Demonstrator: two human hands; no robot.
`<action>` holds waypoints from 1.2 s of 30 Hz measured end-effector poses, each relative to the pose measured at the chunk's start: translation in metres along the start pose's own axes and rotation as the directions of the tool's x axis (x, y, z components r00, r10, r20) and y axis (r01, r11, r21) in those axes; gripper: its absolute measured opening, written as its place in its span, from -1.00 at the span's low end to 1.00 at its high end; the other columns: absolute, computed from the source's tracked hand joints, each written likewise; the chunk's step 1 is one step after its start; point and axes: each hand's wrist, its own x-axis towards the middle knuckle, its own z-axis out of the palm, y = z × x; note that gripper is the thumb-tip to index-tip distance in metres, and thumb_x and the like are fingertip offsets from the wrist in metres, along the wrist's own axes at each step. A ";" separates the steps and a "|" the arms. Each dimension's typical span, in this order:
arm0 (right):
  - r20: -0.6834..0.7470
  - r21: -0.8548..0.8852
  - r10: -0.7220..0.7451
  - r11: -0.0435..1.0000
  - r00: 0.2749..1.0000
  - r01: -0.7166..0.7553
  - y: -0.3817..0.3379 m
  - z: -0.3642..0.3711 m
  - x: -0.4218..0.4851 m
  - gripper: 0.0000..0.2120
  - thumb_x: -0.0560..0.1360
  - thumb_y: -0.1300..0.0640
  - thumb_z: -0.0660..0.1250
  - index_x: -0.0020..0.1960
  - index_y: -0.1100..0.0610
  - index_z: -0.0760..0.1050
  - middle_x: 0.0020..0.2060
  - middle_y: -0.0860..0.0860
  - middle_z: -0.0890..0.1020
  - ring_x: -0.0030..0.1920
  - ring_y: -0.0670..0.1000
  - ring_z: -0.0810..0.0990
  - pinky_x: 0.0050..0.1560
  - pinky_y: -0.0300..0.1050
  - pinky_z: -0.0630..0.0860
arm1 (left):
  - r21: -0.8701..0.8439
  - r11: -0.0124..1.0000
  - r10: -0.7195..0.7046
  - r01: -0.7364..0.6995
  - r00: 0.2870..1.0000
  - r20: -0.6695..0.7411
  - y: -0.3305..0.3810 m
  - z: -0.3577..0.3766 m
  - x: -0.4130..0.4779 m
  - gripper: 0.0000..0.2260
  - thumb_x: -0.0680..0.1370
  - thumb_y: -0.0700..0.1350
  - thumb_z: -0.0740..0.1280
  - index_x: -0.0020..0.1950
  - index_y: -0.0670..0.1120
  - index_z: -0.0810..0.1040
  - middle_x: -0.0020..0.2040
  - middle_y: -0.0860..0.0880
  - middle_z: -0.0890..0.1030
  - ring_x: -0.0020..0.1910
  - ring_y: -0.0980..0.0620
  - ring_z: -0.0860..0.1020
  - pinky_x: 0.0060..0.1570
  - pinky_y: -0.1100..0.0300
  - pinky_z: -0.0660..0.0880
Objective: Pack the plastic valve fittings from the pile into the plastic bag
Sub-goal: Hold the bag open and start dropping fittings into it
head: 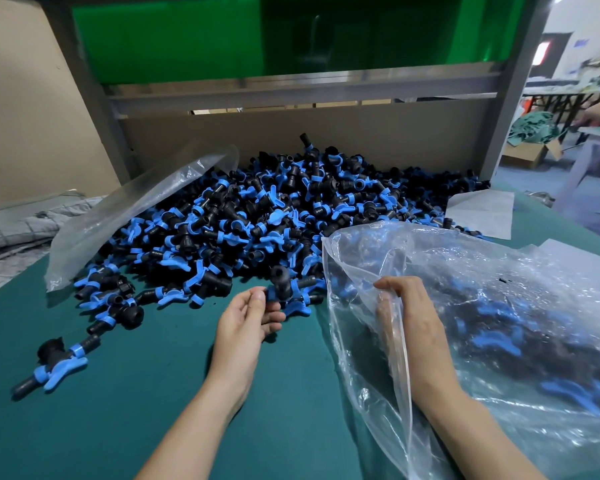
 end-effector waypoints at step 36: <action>0.002 -0.014 -0.004 1.000 1.000 0.004 0.003 0.001 0.000 -0.65 0.49 0.38 0.34 0.17 0.05 0.46 0.06 -0.04 0.53 0.03 -0.01 0.51 0.02 -0.08 0.42 | -0.030 0.999 0.026 -0.025 0.998 0.050 0.003 -0.003 -0.003 -0.88 0.61 -0.17 0.33 0.12 -0.02 0.58 -0.22 -0.01 0.65 -0.22 0.09 0.61 -0.21 0.22 0.57</action>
